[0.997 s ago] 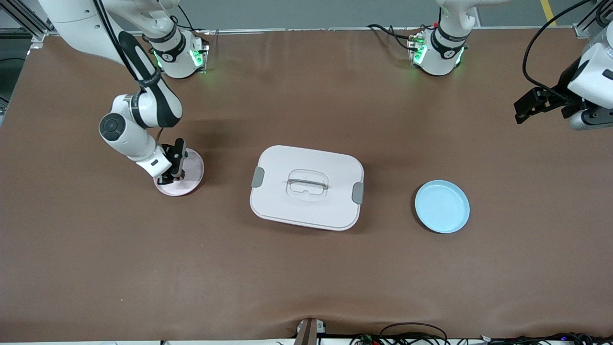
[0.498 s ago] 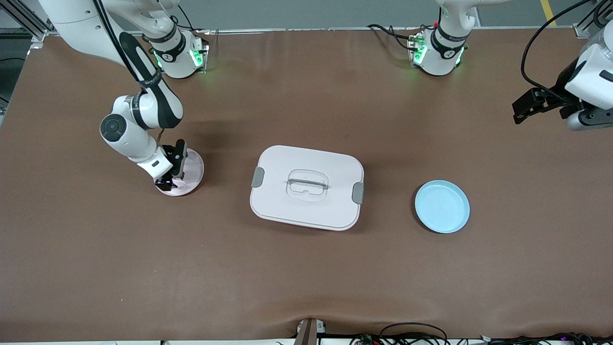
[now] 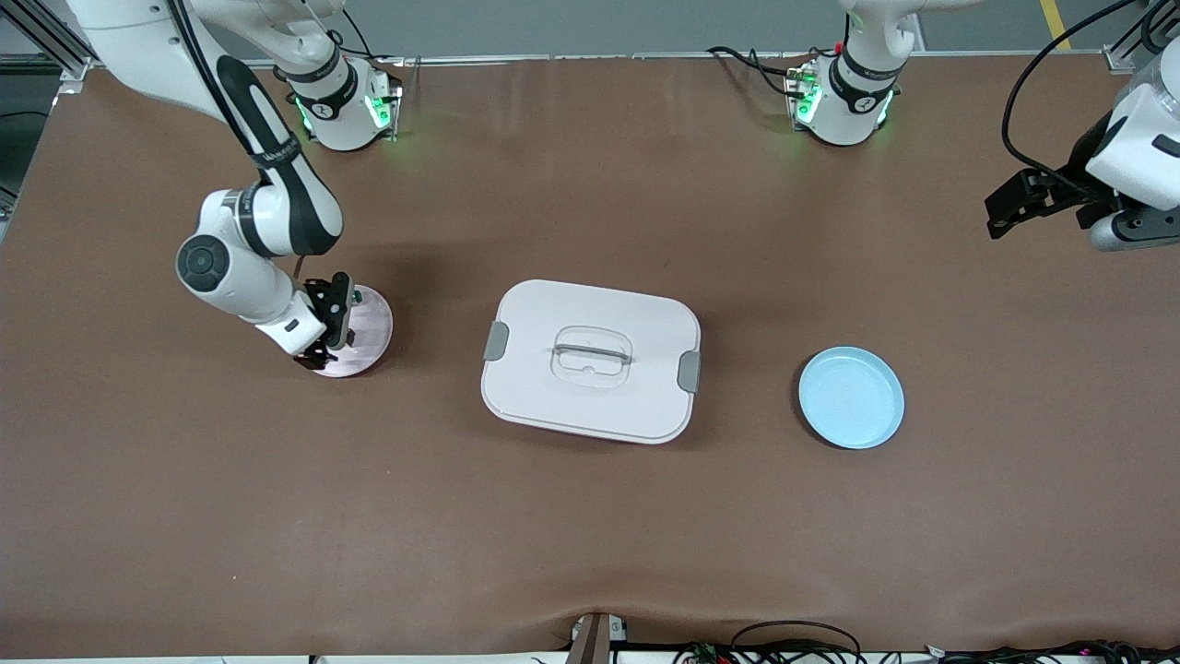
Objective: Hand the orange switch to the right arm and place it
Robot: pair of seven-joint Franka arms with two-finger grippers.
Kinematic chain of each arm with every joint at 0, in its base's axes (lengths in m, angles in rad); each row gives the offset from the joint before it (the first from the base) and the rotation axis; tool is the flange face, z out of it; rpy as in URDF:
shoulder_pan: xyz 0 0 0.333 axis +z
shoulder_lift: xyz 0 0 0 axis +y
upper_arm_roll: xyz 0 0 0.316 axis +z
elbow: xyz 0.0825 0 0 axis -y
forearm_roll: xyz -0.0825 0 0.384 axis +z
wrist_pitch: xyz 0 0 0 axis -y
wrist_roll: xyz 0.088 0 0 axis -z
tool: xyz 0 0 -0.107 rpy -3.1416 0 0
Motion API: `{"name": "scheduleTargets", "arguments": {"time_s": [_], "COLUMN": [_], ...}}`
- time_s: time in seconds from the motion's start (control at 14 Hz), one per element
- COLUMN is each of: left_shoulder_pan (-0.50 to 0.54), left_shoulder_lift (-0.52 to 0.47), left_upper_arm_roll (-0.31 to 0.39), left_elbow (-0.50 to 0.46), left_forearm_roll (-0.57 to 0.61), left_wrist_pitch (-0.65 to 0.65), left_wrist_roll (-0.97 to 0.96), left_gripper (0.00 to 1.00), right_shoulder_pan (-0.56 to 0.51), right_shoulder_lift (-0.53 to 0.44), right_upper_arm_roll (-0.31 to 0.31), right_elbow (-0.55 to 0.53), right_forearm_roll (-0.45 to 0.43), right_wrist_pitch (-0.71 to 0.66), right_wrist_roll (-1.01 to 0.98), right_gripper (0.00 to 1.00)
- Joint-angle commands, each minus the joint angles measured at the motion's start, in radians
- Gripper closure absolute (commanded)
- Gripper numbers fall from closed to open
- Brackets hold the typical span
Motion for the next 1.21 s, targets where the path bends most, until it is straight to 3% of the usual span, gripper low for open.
{"name": "scheduleTargets", "arguments": {"time_s": [0.0, 0.36, 0.64, 1.14], "left_shoulder_pan": [0.001, 0.001, 0.001, 0.002], "left_shoulder_lift": [-0.024, -0.024, -0.022, -0.027], "left_upper_arm_roll": [0.001, 0.003, 0.003, 0.001], "left_elbow": [-0.016, -0.016, -0.016, -0.016], "left_forearm_roll": [-0.015, -0.015, -0.015, -0.015], "left_wrist_pitch": [0.011, 0.011, 0.011, 0.011], "left_wrist_roll": [0.02, 0.022, 0.02, 0.02], "left_gripper": [0.0, 0.0, 0.0, 0.0], "right_shoulder_pan": [-0.014, -0.005, -0.006, -0.032], "right_shoulder_lift": [-0.113, -0.205, -0.206, -0.255], "right_upper_arm_roll": [0.006, 0.003, 0.005, -0.001], "right_elbow": [0.023, 0.158, 0.325, 0.496], "right_forearm_roll": [-0.016, -0.043, -0.082, -0.083], "right_wrist_pitch": [-0.177, -0.45, -0.657, -0.822], "right_wrist_roll": [0.138, 0.446, 0.63, 1.064], "right_gripper": [0.0, 0.0, 0.0, 0.0]}}
